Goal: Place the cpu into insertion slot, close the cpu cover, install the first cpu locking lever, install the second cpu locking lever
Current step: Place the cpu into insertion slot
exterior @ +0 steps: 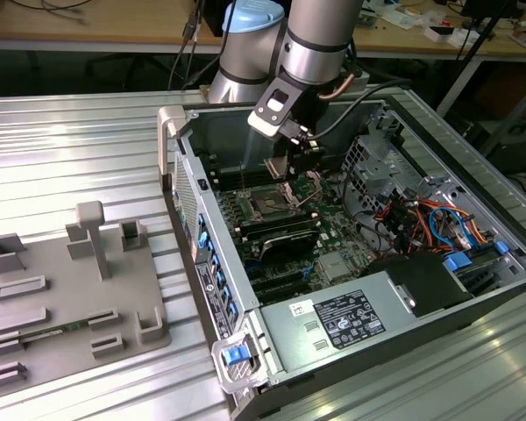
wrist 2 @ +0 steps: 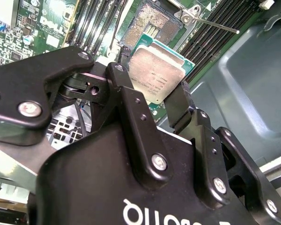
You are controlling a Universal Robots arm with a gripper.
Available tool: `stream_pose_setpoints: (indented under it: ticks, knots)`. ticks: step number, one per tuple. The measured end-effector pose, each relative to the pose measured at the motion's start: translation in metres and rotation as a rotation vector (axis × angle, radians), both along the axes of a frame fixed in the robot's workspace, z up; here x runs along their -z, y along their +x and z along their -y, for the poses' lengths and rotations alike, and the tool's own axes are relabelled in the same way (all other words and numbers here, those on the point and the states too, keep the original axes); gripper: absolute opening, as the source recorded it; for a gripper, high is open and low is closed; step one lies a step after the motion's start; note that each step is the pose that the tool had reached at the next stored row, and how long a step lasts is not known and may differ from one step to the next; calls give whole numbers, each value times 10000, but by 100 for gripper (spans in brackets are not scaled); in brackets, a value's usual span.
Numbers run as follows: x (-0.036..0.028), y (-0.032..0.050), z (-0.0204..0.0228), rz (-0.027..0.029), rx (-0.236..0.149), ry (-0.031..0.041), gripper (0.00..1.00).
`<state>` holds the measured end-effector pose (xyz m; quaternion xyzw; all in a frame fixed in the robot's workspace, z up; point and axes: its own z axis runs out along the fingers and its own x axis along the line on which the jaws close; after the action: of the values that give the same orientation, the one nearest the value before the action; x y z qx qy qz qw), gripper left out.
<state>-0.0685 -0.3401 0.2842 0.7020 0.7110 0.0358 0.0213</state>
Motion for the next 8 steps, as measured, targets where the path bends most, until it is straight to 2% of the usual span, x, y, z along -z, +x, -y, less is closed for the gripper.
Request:
stream_pose_setpoints:
  ticks: [8]
  knots:
    - [38,1,-1,-3,4,0,55]
